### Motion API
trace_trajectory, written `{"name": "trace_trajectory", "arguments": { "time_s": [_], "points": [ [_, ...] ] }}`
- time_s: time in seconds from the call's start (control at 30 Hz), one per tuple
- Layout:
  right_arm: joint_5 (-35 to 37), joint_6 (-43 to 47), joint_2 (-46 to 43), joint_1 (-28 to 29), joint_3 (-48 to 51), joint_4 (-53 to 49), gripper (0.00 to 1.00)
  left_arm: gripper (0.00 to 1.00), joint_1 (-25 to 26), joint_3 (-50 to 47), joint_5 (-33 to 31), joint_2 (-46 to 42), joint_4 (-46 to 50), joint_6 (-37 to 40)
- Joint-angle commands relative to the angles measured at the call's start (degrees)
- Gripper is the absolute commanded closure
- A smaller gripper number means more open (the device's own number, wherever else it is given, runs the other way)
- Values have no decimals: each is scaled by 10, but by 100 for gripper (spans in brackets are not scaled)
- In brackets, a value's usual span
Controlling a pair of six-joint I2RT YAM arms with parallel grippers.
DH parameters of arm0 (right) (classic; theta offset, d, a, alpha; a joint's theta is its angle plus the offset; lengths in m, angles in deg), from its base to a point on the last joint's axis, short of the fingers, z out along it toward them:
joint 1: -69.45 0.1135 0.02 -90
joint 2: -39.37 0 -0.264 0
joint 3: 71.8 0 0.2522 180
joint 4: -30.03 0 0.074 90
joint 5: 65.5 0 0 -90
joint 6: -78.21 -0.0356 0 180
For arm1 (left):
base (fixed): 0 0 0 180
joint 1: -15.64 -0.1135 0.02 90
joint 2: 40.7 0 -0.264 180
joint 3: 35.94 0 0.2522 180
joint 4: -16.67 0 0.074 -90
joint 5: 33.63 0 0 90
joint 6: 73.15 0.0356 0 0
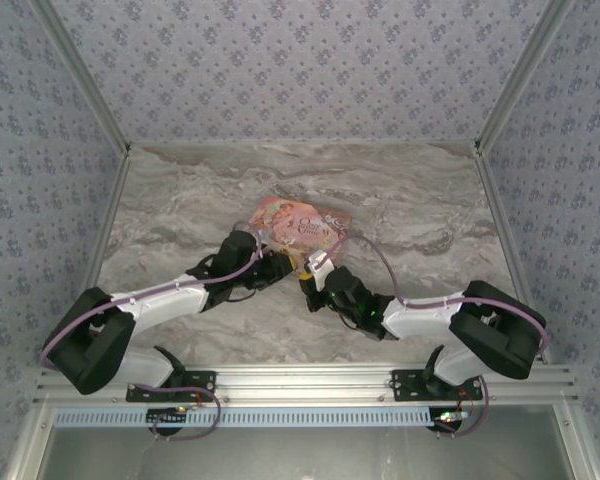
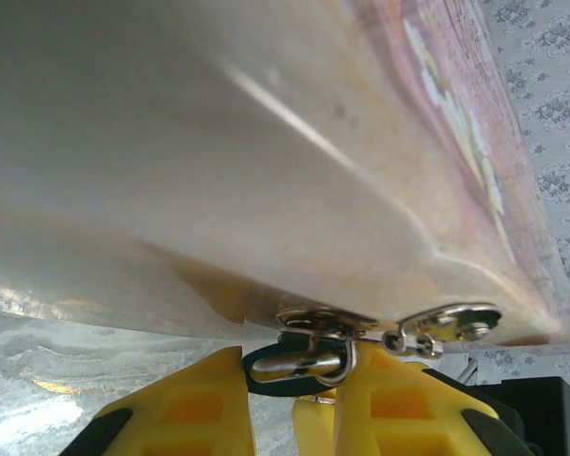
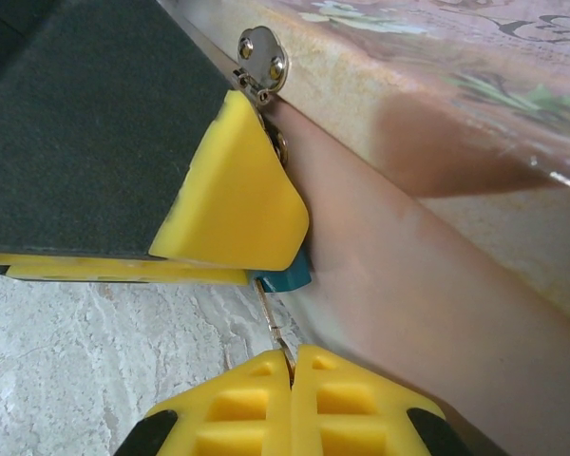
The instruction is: Unlock a padlock with a key
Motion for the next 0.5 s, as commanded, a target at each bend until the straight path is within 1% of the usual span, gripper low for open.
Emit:
{"name": "trace_trajectory", "arguments": {
  "time_s": [0.0, 0.27, 0.47],
  "points": [
    [29, -3, 9, 1, 6, 2, 100, 84, 3, 20, 26, -20, -21, -15],
    [29, -17, -2, 1, 31, 17, 100, 84, 3, 18, 20, -19, -21, -14],
    [25, -17, -3, 1, 31, 24, 100, 84, 3, 18, 22, -21, -22, -15]
  ]
}}
